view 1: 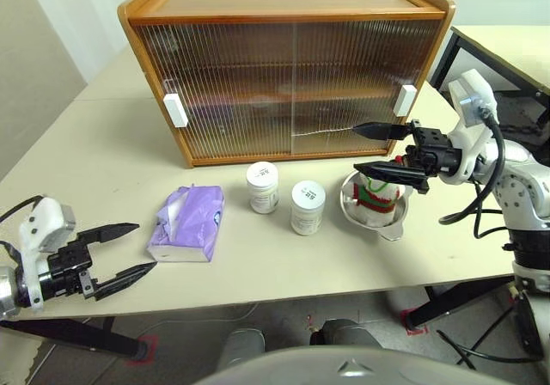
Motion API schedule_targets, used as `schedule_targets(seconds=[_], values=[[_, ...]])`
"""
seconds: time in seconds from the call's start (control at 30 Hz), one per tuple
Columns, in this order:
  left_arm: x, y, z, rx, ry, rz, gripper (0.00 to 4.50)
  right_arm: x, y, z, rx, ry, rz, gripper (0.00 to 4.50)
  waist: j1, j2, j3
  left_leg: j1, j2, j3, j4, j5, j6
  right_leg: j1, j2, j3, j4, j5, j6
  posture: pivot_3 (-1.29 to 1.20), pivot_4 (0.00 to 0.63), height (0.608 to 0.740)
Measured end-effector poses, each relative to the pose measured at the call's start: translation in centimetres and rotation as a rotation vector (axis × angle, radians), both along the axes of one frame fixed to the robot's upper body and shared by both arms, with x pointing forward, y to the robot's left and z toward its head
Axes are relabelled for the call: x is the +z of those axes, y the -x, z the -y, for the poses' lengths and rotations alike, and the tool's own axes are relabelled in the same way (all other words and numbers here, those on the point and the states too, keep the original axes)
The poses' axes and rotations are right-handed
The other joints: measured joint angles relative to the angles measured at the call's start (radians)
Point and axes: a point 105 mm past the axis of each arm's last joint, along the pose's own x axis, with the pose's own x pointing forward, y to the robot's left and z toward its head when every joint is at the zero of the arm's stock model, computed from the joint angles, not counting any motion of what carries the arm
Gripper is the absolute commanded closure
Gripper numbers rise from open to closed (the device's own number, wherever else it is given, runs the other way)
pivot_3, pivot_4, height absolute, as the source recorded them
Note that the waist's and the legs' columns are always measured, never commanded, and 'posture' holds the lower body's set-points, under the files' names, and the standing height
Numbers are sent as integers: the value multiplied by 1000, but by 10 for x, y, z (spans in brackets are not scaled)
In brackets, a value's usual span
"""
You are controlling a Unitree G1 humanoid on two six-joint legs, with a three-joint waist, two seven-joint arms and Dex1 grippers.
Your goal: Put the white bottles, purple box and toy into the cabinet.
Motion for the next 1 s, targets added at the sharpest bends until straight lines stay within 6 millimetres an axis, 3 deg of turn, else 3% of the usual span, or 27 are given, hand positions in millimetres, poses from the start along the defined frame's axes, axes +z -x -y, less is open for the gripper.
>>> schedule_targets(seconds=[0.2, 0.53, 0.73, 1.0], values=[[-16, -6, 7, -78, -27, -27, 39, 0, 0, 0, -6, 0, 1, 0, -5, -1, -1, -2, 0, 1, 0, 0, 1, -2, 1, 0, 0, 2, -4, -27, 0, 740], [-19, -26, 28, -115, -8, -13, 39, 0, 2, -2, -19, 6, 5, 0, -13, -1, -1, -2, 0, 1, 0, 0, 1, -2, 3, -1, 0, 3, -1, -47, 0, 740], [-4, -32, 45, -127, 21, 1, 39, 0, 2, -1, -22, 9, 3, 0, -18, -1, -1, -2, -1, 2, 0, 1, 2, -2, 9, 0, 0, 3, 0, -45, 0, 740], [27, -34, 49, -88, 117, 9, 39, -1, 1, -1, -24, 6, -1, 0, -19, -1, -1, -1, -1, 3, 0, 1, 2, -2, 11, 1, 0, 3, 0, -30, 0, 740]])
